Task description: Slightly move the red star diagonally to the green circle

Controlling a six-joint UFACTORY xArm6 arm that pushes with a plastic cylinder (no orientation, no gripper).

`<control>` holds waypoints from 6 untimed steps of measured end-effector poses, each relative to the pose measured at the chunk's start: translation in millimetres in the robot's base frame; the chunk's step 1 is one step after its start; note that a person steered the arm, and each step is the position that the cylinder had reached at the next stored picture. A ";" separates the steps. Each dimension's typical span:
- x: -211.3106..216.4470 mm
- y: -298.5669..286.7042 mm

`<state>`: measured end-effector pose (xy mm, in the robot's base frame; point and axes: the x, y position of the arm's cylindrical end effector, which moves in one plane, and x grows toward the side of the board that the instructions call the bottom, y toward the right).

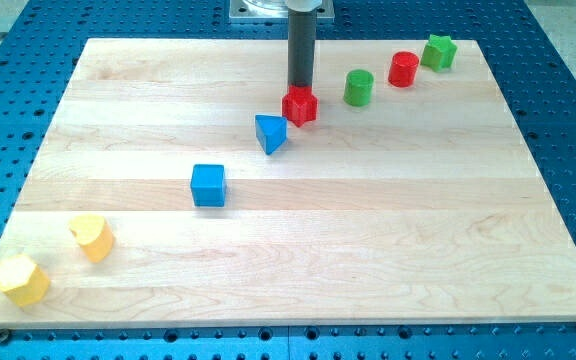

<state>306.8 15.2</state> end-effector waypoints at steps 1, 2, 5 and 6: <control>-23.3 -45.2; 27.5 -48.3; 3.6 -33.6; -1.3 -41.3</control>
